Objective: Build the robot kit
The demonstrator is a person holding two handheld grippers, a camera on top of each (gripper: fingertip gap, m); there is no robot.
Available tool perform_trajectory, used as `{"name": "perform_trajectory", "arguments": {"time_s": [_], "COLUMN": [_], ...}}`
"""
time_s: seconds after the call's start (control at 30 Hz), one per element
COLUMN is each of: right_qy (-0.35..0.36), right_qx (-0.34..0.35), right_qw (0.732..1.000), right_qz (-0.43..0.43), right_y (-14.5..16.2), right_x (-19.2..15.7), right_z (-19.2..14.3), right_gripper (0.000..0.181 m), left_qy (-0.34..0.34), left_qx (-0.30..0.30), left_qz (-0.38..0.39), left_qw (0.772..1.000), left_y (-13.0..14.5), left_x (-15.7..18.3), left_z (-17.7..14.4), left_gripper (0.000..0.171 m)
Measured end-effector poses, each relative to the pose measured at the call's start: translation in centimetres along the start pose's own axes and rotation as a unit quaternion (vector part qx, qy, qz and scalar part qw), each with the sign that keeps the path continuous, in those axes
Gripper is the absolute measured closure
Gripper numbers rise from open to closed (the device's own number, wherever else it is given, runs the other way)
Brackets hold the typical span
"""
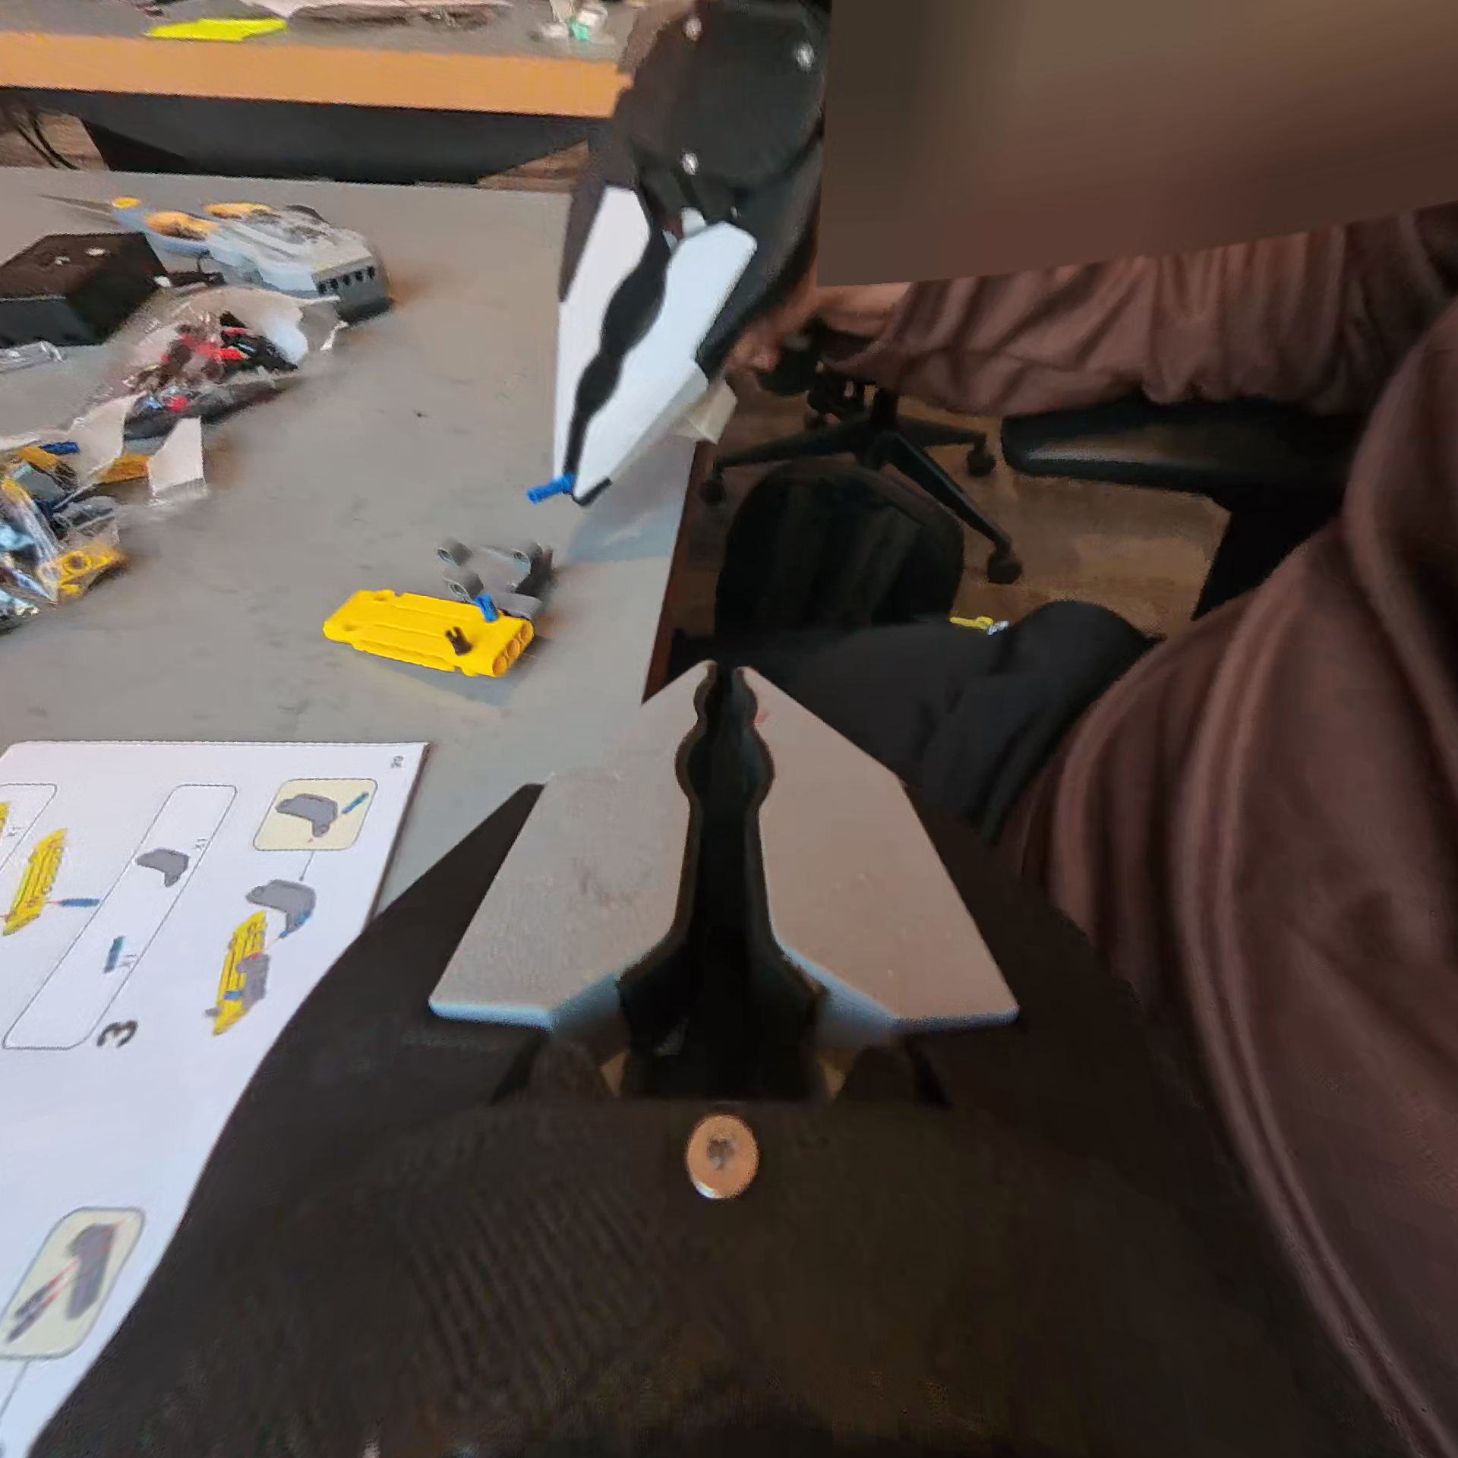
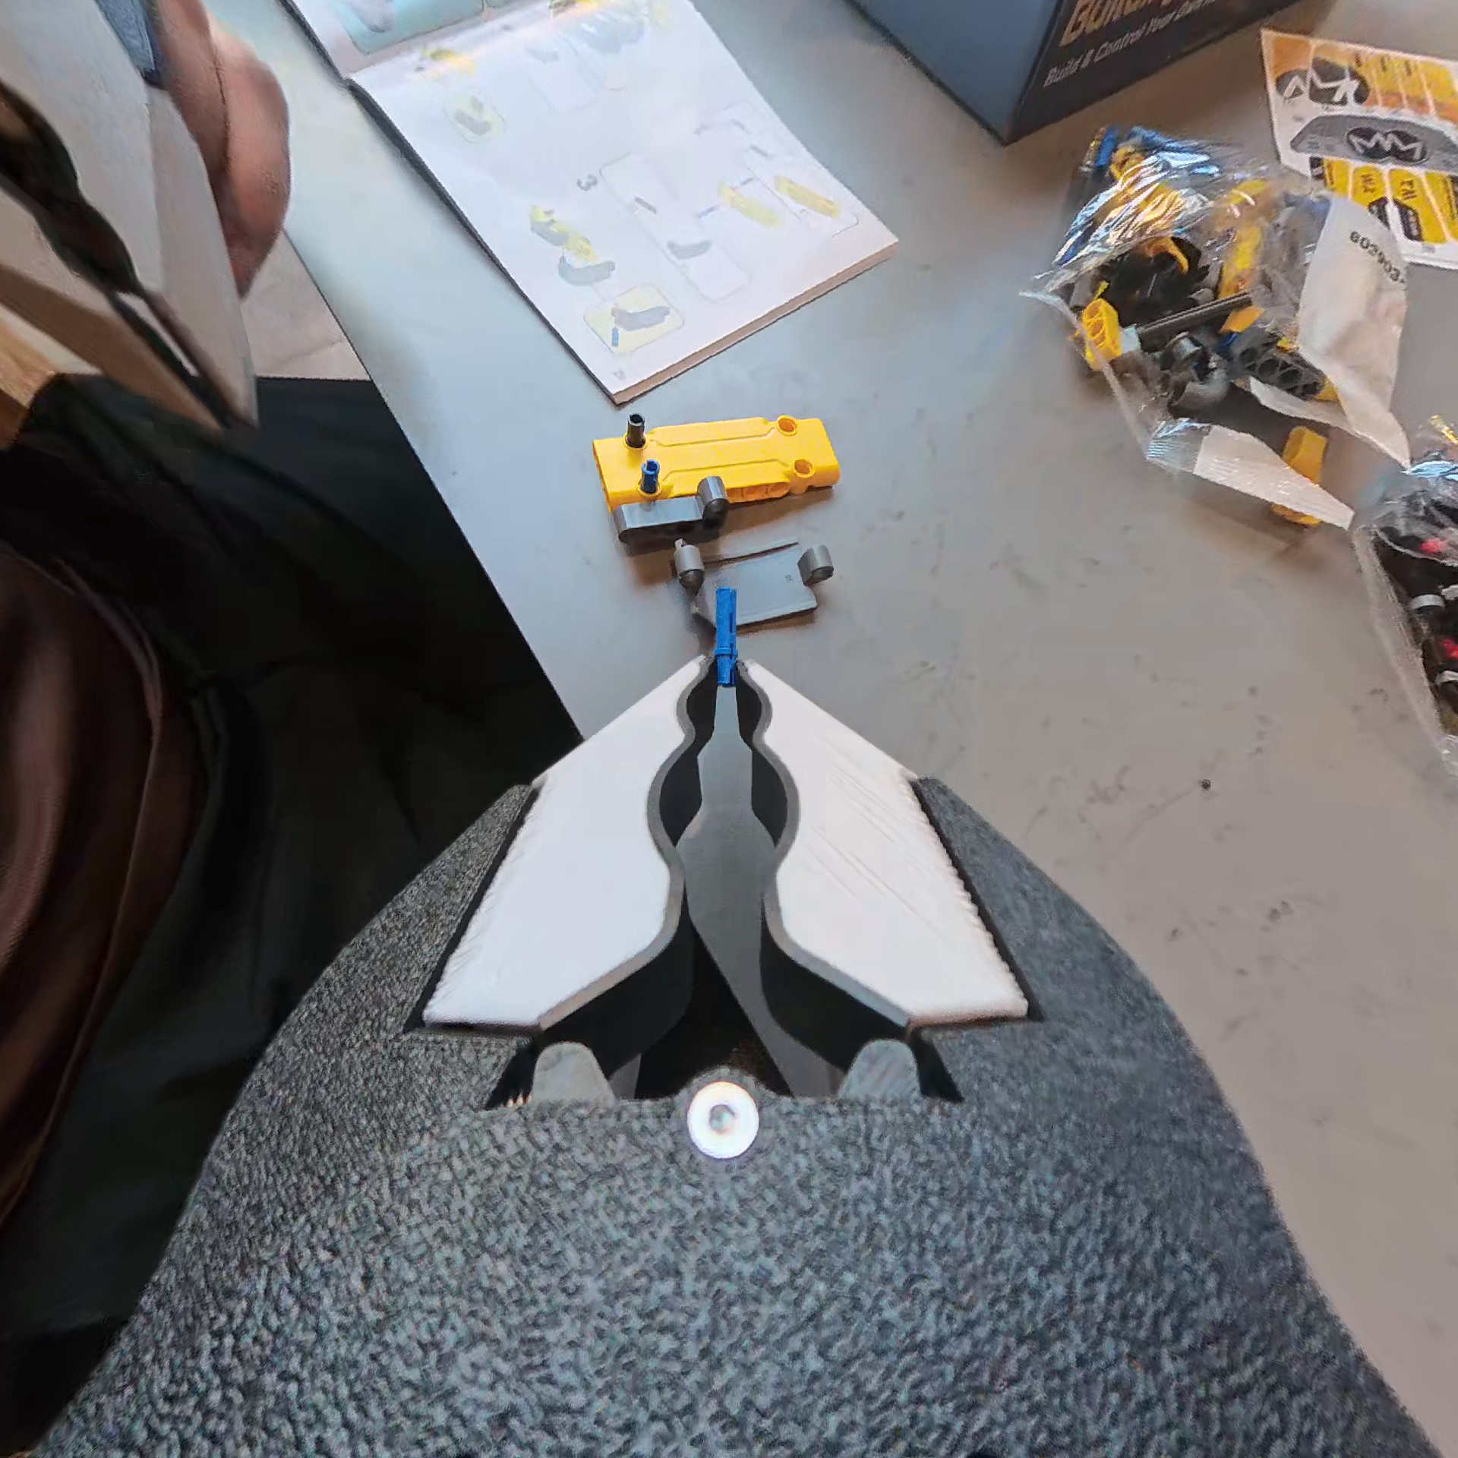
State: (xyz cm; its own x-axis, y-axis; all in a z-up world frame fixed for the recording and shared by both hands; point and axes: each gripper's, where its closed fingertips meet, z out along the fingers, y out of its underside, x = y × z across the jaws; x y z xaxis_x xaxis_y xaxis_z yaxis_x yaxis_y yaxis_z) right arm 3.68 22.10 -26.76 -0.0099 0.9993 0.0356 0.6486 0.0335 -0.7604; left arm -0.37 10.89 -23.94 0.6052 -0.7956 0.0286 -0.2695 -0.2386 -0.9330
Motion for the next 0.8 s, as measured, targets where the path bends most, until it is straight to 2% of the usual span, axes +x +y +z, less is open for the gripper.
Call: {"name": "perform_trajectory", "arguments": {"time_s": [0.13, 0.3, 0.47, 0.53, 0.67, 0.73, 0.8], "right_qy": [0.010, 0.014, 0.013, 0.010, 0.015, 0.016, 0.017], "right_qx": [0.003, 0.019, 0.012, 0.006, 0.003, 0.004, 0.003], "right_qw": [1.000, 1.000, 1.000, 1.000, 1.000, 1.000, 1.000], "right_qz": [-0.015, -0.014, -0.012, -0.011, -0.015, -0.014, -0.013], "right_y": [-0.1, -0.4, -0.1, 0.1, 0.0, 0.0, 0.1], "right_x": [0.1, 0.2, 0.3, 0.3, 0.6, 0.7, 0.8], "right_z": [-0.2, -0.5, -0.2, -0.1, 0.0, -0.1, -0.2], "right_gripper": [0.176, 0.176, 0.176, 0.176, 0.176, 0.176, 0.176], "left_qy": [0.048, 0.073, 0.097, 0.079, -0.068, -0.079, -0.083], "left_qx": [-0.003, -0.054, -0.057, -0.050, -0.034, -0.021, -0.055], "left_qz": [-0.019, 0.027, 0.033, 0.032, 0.075, 0.087, 0.063], "left_qw": [0.999, 0.995, 0.993, 0.995, 0.994, 0.993, 0.993], "left_y": [-0.4, 3.1, 3.7, 3.5, 0.4, -1.8, -1.9], "left_x": [1.4, 3.9, 5.5, 5.1, 0.5, -0.3, -1.6], "left_z": [0.2, 1.9, 2.9, 3.2, 3.0, 2.9, 3.6], "left_gripper": [0.171, 0.171, 0.171, 0.171, 0.171, 0.170, 0.159]}}
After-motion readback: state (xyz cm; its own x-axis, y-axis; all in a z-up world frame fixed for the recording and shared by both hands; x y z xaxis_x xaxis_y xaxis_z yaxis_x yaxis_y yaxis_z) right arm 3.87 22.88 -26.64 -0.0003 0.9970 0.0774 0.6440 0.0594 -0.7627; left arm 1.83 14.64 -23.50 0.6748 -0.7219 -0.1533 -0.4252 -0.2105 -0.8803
